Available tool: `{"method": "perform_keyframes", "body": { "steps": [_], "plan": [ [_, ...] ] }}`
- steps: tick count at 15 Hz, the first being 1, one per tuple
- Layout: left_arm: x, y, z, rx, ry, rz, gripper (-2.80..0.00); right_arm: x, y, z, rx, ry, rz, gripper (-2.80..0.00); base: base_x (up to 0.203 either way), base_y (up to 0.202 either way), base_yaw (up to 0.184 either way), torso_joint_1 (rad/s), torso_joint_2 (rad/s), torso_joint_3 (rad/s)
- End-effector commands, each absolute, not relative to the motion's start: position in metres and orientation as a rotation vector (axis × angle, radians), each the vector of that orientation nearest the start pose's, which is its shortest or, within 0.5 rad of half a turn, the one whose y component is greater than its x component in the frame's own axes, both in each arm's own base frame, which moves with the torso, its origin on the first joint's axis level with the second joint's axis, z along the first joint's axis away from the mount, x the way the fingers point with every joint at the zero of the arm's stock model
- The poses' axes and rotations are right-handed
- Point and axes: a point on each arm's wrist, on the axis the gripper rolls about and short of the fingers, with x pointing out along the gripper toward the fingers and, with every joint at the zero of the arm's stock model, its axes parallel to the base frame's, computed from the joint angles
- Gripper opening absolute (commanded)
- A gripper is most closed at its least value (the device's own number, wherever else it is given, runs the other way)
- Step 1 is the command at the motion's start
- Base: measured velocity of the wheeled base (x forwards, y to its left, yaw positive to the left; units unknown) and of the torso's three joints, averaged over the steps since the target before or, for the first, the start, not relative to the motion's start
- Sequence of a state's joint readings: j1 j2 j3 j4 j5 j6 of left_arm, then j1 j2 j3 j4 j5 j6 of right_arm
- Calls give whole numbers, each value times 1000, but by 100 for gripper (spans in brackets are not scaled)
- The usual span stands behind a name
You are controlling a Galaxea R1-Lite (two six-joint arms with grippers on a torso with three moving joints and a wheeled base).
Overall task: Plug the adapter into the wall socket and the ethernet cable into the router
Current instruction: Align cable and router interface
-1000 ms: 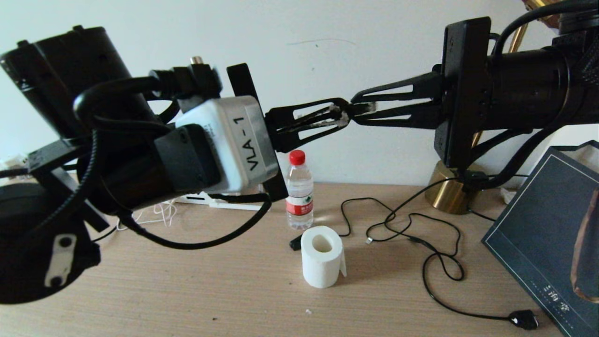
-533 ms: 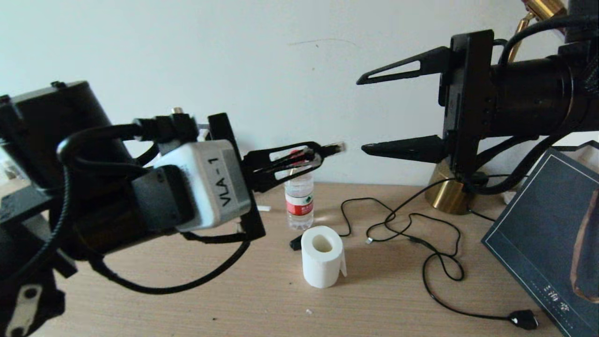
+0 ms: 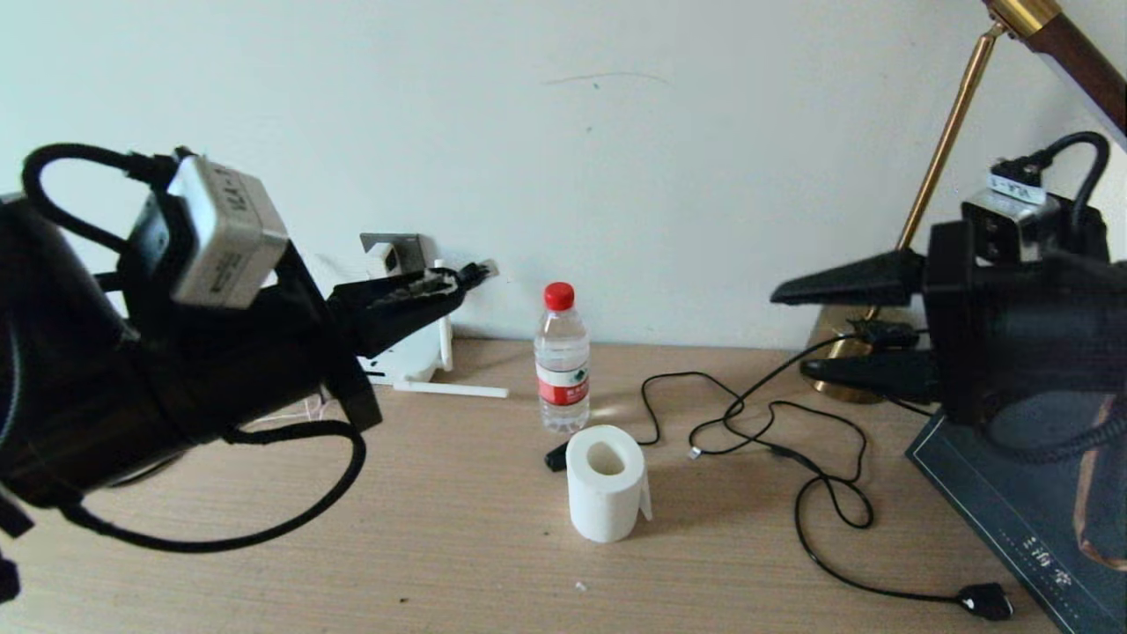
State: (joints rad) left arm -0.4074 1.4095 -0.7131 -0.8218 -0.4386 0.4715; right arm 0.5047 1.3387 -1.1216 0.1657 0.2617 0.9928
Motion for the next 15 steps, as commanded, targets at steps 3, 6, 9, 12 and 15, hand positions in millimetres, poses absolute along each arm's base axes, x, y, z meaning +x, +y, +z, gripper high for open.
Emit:
{"method": "perform_keyframes", "body": {
  "steps": [3,6,9,12,15],
  "plan": [
    [214,-74,251,340,-185,-699,-280,131,72,240,503,612,332,-280,0,0,0,0,0,0],
    [207,-55,241,227,30,-652,-280,90,45,213,294,427,237,-280,0,0,0,0,0,0],
    [202,-52,245,16,146,-622,-280,49,19,215,288,227,158,-280,0,0,0,0,0,0],
    [217,-44,246,-79,190,-441,-280,26,0,212,300,133,-55,-280,0,0,0,0,0,0],
    [216,-39,236,-32,217,-296,-280,1,-8,203,281,32,-265,-280,0,0,0,0,0,0]
  ]
}}
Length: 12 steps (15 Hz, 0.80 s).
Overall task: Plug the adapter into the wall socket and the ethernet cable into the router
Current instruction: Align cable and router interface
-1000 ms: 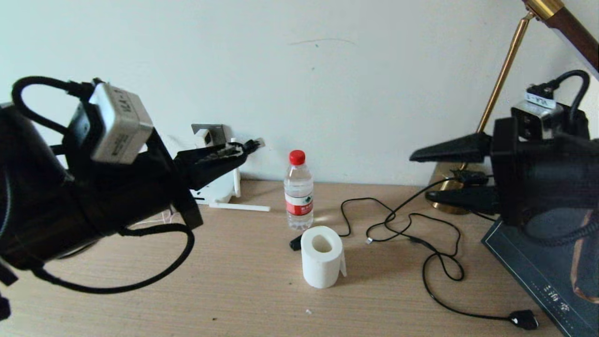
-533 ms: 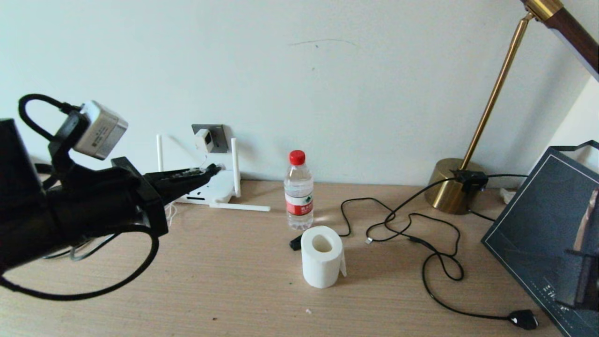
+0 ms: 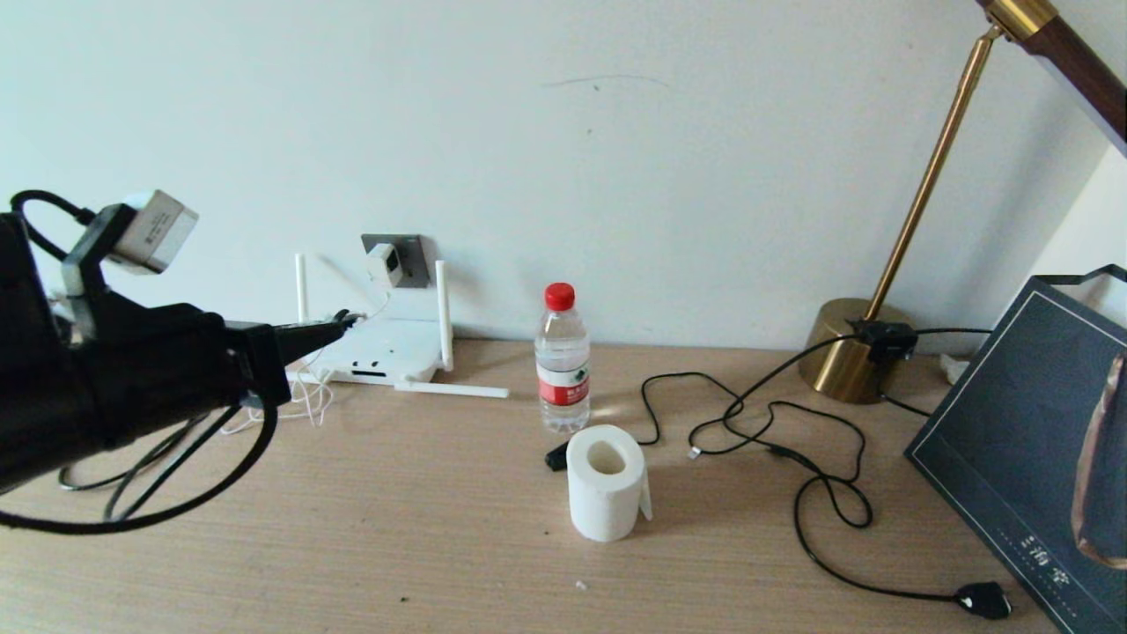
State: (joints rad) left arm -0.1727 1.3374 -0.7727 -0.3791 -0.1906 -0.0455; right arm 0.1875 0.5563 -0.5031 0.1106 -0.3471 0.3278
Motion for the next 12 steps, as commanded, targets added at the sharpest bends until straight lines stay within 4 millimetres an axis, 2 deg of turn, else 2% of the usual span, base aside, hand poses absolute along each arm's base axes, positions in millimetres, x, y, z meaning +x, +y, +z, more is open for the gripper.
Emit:
{"method": "perform_keyframes", "body": {
  "steps": [1,3,4,6,8,12],
  "plan": [
    [218,-34,232,-30,234,-263,-280,-6,-8,192,209,31,-275,-280,0,0,0,0,0,0],
    [218,-29,220,-29,275,-230,-280,-15,-8,159,70,71,-268,-280,0,0,0,0,0,0],
    [219,-28,218,-28,283,-219,-280,-14,-8,148,37,83,-255,-280,0,0,0,0,0,0],
    [223,-27,209,-18,309,-153,-280,-12,-7,144,10,73,-238,-280,0,0,0,0,0,0],
    [227,-28,201,-23,341,-144,-280,-9,-5,134,-18,111,-151,-280,0,0,0,0,0,0],
    [224,-29,186,-20,353,-153,-280,-4,-3,92,-30,242,-57,-280,0,0,0,0,0,0]
  ]
}}
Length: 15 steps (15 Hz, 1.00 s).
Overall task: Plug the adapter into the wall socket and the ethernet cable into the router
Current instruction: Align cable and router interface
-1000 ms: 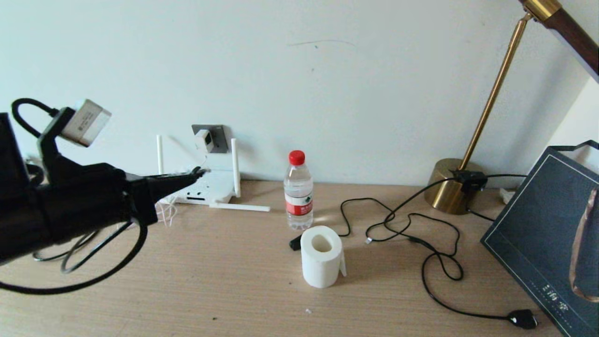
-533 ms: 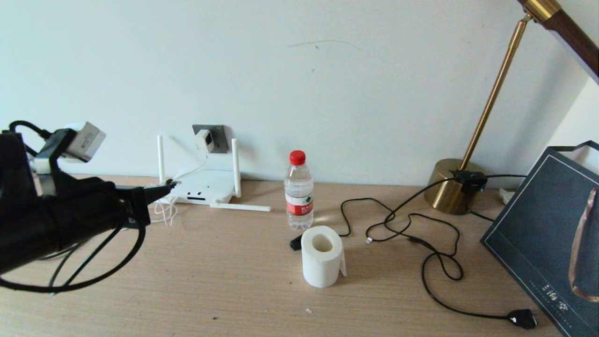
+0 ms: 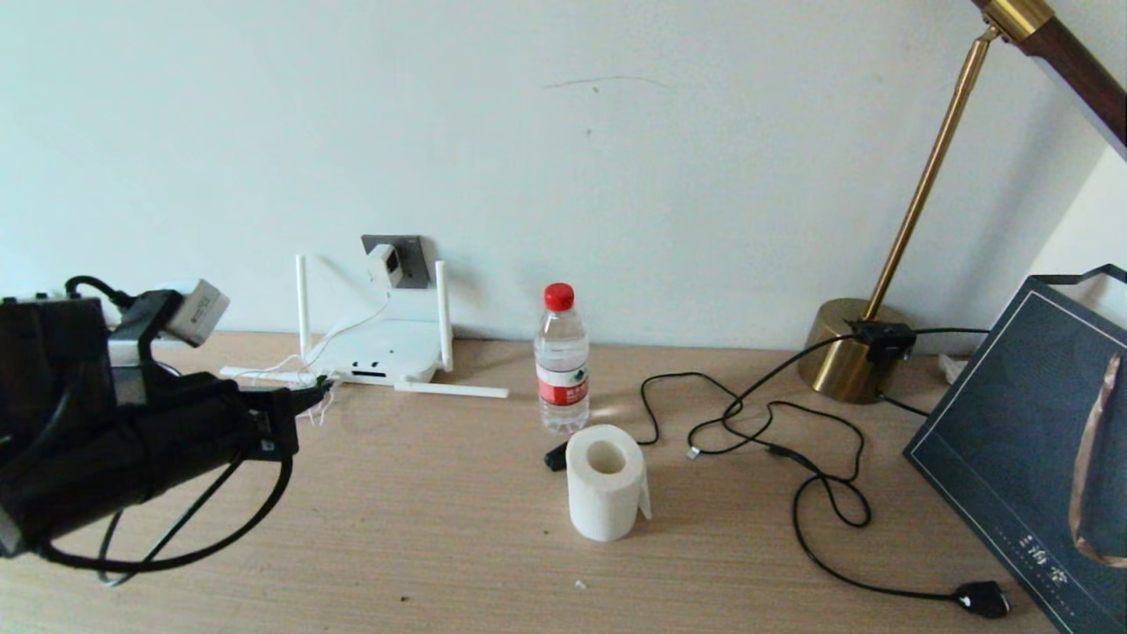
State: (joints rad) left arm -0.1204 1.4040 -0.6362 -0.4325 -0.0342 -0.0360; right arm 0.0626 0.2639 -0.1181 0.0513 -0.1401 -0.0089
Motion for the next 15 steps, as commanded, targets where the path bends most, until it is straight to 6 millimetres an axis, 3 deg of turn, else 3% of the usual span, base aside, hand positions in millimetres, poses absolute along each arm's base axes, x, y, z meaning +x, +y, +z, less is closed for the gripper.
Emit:
{"method": "perform_keyframes", "body": {
  "steps": [1,8,12,15],
  "plan": [
    [226,-30,180,-18,341,-156,-280,-3,-2,90,-18,233,-20,-280,0,0,0,0,0,0],
    [250,-30,153,-17,280,-141,-280,-3,0,78,-34,266,71,-280,0,0,0,0,0,0],
    [258,-29,147,-10,297,-105,-280,-22,0,76,-87,20,29,-280,0,0,0,0,0,0],
    [263,-26,146,22,280,-94,-280,-23,0,77,-2,-2,-5,-280,0,0,0,0,0,0]
  ]
}}
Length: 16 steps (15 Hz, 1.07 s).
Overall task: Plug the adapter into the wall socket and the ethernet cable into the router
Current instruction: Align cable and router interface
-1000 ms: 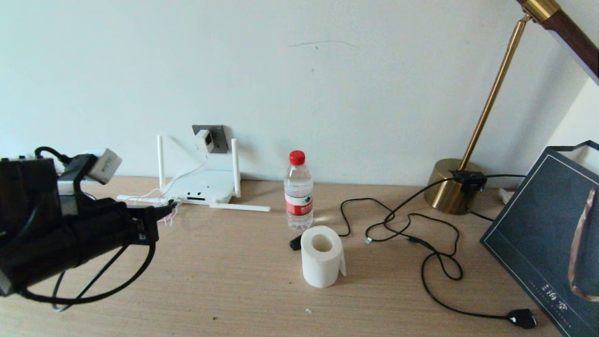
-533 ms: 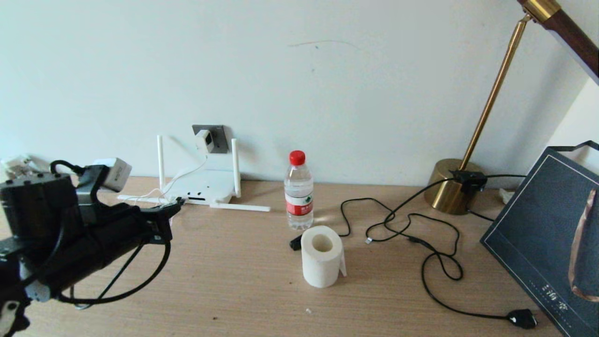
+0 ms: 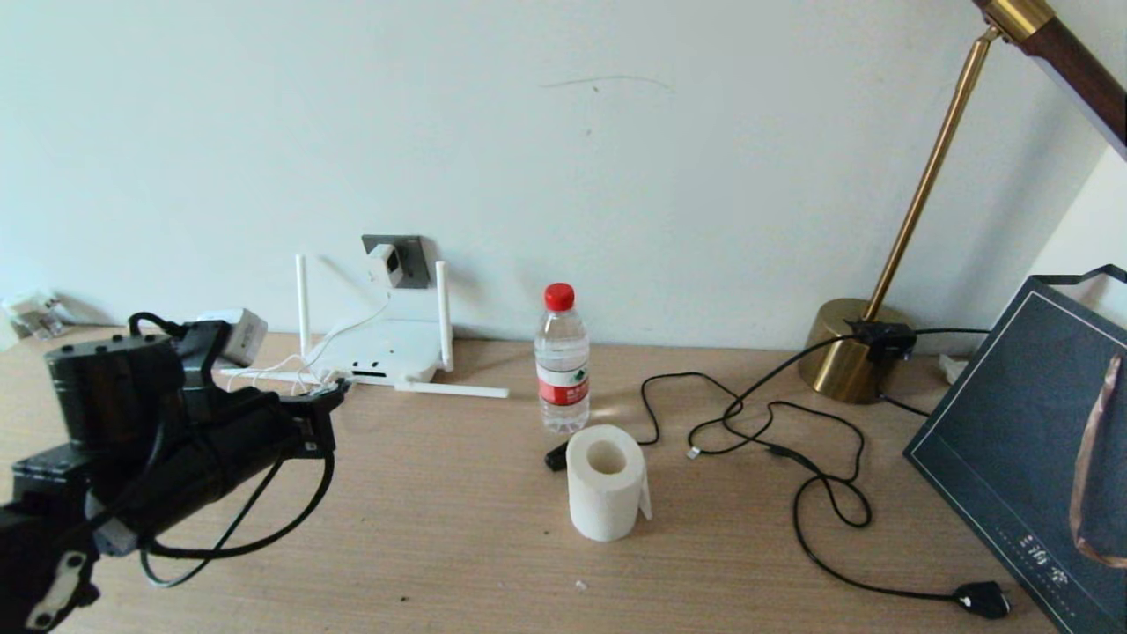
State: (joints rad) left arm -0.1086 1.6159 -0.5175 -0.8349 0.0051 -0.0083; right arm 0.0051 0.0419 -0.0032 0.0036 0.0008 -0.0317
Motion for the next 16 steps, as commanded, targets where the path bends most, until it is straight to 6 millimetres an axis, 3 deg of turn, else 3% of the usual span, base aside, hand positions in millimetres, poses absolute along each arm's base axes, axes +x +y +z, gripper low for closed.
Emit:
{"method": "perform_keyframes", "body": {
  "steps": [1,8,16],
  "plan": [
    [266,-25,142,33,291,-89,-280,-23,0,77,-2,-2,-5,-280,0,0,0,0,0,0],
    [291,-7,116,33,243,-22,-280,-23,0,77,0,-3,-5,-280,0,0,0,0,0,0],
    [316,-7,73,57,245,-24,-280,-23,0,77,0,-3,-5,-280,0,0,0,0,0,0]
  ]
}}
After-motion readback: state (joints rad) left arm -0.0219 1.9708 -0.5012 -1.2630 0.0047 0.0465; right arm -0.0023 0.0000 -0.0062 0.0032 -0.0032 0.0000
